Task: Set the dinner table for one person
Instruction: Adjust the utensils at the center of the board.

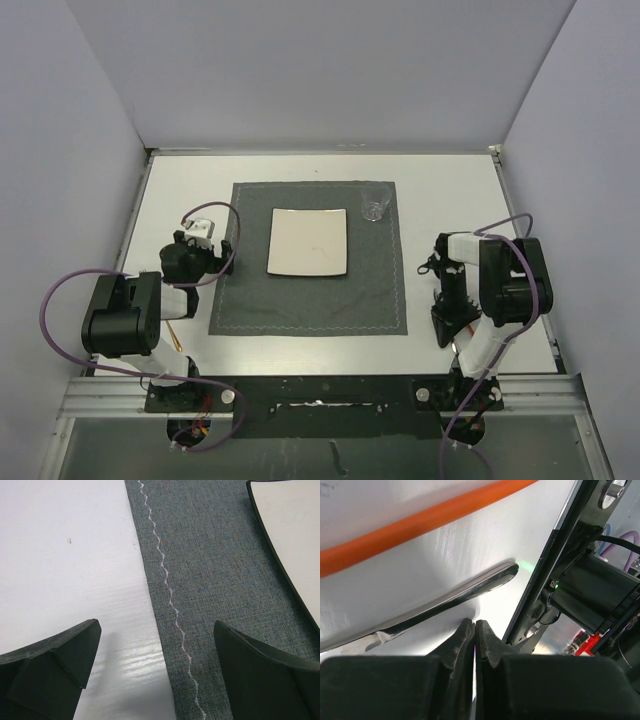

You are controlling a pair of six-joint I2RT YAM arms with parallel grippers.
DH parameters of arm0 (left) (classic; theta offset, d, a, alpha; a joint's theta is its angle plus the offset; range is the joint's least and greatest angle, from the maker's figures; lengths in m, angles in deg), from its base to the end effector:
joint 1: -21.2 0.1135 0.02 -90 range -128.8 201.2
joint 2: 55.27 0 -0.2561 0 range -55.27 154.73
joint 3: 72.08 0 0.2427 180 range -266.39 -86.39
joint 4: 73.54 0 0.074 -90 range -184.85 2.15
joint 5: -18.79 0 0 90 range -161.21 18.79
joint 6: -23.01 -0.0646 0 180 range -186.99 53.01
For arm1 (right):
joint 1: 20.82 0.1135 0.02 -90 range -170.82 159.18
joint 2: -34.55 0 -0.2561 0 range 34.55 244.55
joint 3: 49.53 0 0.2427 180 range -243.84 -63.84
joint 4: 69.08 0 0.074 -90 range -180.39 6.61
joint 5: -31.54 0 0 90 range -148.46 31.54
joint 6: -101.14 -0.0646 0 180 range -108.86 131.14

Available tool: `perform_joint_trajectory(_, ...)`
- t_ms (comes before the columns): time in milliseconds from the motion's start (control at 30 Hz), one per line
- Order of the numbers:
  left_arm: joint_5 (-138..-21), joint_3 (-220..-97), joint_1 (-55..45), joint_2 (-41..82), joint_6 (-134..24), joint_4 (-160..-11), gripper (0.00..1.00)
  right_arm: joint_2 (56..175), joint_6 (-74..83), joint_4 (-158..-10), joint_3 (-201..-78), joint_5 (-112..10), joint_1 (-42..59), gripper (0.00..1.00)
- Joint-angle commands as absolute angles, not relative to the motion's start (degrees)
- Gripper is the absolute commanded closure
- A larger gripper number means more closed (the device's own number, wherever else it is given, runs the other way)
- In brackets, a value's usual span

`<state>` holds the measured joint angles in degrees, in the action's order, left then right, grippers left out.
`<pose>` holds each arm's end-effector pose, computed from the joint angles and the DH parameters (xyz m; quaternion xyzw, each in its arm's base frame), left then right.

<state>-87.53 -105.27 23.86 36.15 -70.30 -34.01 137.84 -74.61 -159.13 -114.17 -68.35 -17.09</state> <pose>0.2835 -0.0050 0.1196 0.0873 0.8039 -0.0851 0.5822 0.1827 0.0008 0.1037 -0.5953 -0.7281 0.2901 0.1772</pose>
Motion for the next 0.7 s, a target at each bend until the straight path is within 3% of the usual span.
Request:
perform_joint_trajectory(0,-87.9,-105.2,23.9,36.6,-70.1,-29.4,0.02,135.8,-74.0,-158.2,-113.7,-70.6,-19.3,1.00)
perform_joint_trajectory(667,-88.0,-105.2,23.9,36.6,-70.1,-29.5,0.02,139.4,-64.0,-153.5,-115.6,-72.5,-27.0,1.00)
